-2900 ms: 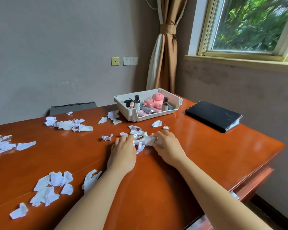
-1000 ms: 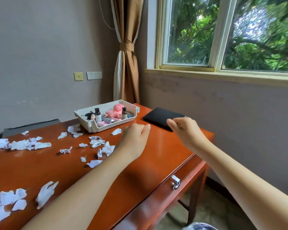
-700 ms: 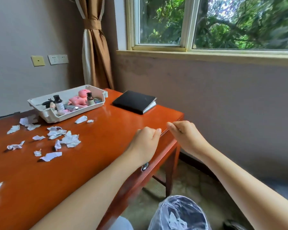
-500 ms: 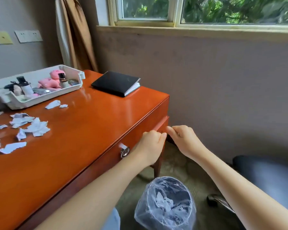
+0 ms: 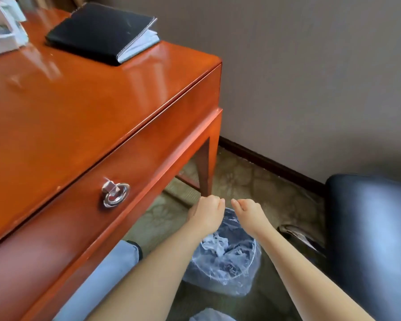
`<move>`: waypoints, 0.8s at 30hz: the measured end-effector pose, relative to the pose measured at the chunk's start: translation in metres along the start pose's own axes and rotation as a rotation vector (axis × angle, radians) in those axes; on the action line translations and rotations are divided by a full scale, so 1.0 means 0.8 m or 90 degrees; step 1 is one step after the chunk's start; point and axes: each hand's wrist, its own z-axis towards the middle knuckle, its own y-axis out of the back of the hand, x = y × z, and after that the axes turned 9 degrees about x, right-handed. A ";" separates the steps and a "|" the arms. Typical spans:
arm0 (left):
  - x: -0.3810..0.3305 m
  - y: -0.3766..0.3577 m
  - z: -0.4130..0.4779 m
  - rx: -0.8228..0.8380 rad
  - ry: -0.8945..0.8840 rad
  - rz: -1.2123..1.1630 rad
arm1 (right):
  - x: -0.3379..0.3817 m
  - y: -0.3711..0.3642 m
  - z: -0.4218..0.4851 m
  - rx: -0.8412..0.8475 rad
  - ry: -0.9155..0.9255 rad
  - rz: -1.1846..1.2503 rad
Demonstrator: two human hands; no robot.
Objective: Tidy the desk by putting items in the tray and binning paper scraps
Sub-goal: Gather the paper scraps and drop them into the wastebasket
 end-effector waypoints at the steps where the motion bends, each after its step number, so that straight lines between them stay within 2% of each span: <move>1: 0.005 -0.012 0.010 0.010 0.010 0.008 | -0.010 -0.010 0.007 0.015 -0.019 0.002; 5: 0.022 -0.051 0.042 0.062 0.037 0.027 | -0.045 -0.043 0.031 0.063 -0.086 0.034; 10: 0.038 -0.091 0.075 0.161 0.053 -0.020 | -0.075 -0.071 0.052 0.099 -0.151 0.108; 13: 0.046 -0.104 0.084 0.195 0.055 0.020 | -0.081 -0.080 0.057 0.138 -0.174 0.138; 16: 0.055 -0.105 0.087 0.219 0.042 0.073 | -0.086 -0.083 0.059 0.173 -0.167 0.105; 24: 0.050 -0.070 0.061 0.224 0.035 0.128 | -0.060 -0.045 0.041 0.143 -0.132 -0.019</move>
